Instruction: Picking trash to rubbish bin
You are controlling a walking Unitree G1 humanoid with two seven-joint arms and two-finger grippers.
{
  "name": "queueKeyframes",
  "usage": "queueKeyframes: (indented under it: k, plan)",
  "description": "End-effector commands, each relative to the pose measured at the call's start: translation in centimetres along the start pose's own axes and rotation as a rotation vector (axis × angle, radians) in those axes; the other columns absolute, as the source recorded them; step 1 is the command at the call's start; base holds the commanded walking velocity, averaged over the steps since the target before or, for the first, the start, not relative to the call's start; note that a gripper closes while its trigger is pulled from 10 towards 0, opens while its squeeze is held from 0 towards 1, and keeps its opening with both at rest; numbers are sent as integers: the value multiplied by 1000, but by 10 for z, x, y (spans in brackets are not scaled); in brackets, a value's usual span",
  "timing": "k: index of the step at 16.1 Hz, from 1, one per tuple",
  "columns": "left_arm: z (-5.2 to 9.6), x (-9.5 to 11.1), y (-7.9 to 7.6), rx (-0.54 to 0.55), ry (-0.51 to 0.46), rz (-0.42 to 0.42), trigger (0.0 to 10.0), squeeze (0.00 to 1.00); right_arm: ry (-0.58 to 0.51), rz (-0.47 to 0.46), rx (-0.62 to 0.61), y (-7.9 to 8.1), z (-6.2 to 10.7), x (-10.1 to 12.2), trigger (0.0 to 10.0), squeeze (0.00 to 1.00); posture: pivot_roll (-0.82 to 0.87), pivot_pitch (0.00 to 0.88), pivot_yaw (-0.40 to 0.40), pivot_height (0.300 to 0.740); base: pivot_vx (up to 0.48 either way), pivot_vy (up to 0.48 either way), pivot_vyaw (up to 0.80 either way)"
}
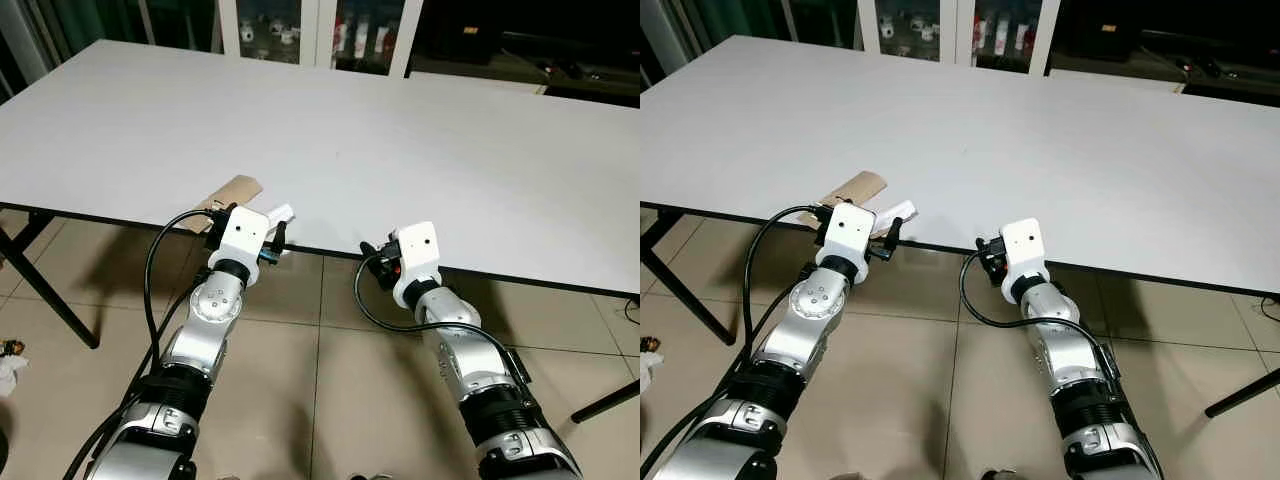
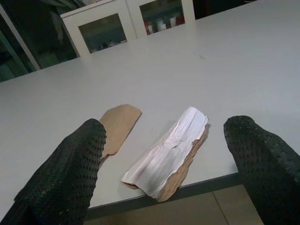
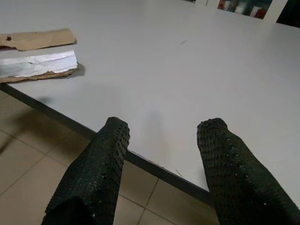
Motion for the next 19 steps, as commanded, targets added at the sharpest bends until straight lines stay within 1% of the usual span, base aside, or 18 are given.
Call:
queueKeyframes:
  k: [1,4,10,16,18,19]
  plan:
    - [-5,6,2,-1,-11,-7,10000,0,-4,-2,-11,-3,0,2,10000,0,-4,17,-59,740,345,0,0]
    - [-5,7,3,3,-14,-9,10000,0,-3,-5,-9,-2,0,1,10000,0,-3,18,-59,740,434,0,0]
    - [-6,10,4,6,-29,-6,10000,0,-3,-5,-9,-1,0,1,10000,0,-4,17,-58,740,324,0,0]
    - [-6,10,5,13,-28,-3,10000,0,-1,-5,-9,-1,0,1,10000,0,-3,18,-59,740,0,0,0]
    - [-5,5,2,-10,-11,12,10000,0,1,-4,-7,-1,0,0,10000,0,-2,19,-60,740,0,0,0]
    - [-5,0,2,-14,15,43,10000,0,1,-5,-7,-1,0,0,10000,0,-1,18,-61,740,0,0,0]
Point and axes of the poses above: a point about 5 cm out from each wrist's last joint towards the gripper, its own z axis pointing back from the gripper into the wrist, its own x axis along the axis of the wrist's last joint, y = z × x, the point moved 2 cm from there along -z, pointing out of the wrist towards the gripper, and after that the axes turned 8 degrees about -z, right-handed, at the moved point
